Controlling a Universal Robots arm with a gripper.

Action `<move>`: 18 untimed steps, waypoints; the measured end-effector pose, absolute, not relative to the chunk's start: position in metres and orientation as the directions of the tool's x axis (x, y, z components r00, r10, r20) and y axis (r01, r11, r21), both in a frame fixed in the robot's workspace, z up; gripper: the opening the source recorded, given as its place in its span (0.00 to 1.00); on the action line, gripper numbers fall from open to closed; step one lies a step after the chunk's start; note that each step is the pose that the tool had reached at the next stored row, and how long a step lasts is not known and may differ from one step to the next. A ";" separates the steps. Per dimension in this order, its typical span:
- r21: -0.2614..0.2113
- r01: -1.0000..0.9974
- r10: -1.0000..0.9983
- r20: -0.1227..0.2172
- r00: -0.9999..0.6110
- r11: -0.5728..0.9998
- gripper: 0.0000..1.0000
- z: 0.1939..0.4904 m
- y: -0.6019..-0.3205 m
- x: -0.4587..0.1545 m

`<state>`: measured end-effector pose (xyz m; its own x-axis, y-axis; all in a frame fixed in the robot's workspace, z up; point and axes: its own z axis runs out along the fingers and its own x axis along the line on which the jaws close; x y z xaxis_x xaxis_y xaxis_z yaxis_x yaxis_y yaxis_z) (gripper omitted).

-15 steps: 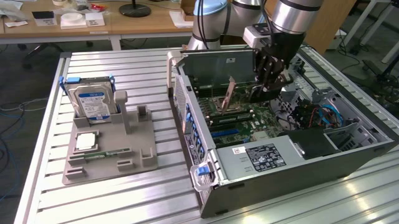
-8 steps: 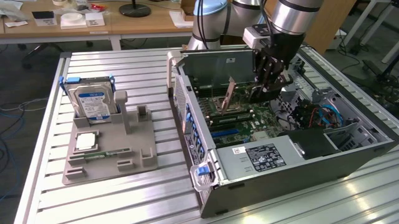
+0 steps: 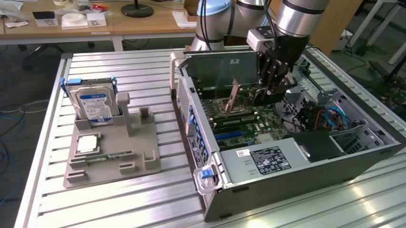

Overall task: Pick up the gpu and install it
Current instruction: 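Insert the gpu into the slot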

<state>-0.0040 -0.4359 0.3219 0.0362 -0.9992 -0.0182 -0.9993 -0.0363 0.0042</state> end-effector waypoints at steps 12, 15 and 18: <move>0.003 -0.999 -0.999 -0.018 0.036 -0.036 0.27 0.319 -0.436 -0.004; 0.003 -0.999 -0.999 -0.018 0.036 -0.036 0.27 0.319 -0.436 -0.004; 0.003 -0.999 -0.999 -0.019 0.036 -0.036 0.27 0.319 -0.436 -0.004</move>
<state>-0.0043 -0.4358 0.3186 0.0361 -0.9992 -0.0188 -0.9993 -0.0362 0.0032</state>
